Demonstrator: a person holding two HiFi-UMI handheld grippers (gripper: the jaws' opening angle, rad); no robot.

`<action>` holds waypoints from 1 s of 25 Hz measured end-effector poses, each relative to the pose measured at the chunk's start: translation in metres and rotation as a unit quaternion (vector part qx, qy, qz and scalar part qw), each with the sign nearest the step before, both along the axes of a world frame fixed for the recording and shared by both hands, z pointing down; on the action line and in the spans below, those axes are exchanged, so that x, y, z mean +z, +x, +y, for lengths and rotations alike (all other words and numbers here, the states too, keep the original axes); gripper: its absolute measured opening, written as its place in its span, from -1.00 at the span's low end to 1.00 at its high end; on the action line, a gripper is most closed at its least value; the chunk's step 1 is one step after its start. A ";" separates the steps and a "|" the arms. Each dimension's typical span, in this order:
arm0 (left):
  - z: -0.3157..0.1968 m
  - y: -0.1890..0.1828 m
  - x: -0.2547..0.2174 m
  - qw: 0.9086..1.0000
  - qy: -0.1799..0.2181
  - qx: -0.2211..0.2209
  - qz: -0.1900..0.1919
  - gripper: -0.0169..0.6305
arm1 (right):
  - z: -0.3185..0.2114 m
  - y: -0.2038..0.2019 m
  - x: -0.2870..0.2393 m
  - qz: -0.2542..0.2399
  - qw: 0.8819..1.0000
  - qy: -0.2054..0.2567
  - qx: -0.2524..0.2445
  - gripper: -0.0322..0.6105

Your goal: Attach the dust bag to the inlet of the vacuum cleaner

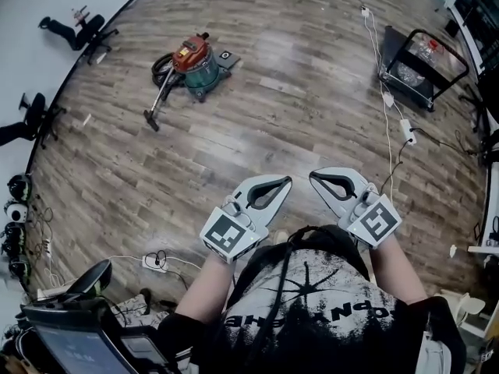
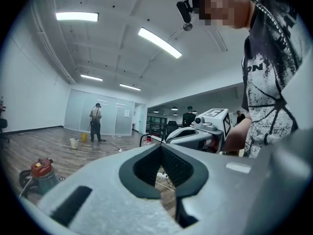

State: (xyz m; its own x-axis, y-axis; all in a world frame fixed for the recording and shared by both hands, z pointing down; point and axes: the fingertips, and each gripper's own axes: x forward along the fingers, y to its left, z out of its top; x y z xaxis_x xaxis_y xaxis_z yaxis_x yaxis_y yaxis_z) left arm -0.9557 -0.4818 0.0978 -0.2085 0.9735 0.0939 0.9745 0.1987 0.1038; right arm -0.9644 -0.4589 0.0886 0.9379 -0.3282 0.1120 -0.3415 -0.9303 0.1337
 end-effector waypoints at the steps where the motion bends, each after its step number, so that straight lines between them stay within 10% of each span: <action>1: 0.003 0.004 -0.001 1.000 -0.002 -0.001 -0.004 -0.95 | 0.003 0.003 0.001 -0.004 1.000 -0.002 0.001 -0.88; 25: 0.195 0.128 0.012 0.997 0.015 -0.070 0.003 -0.95 | 0.199 0.134 0.007 0.003 0.998 0.012 -0.065 -0.88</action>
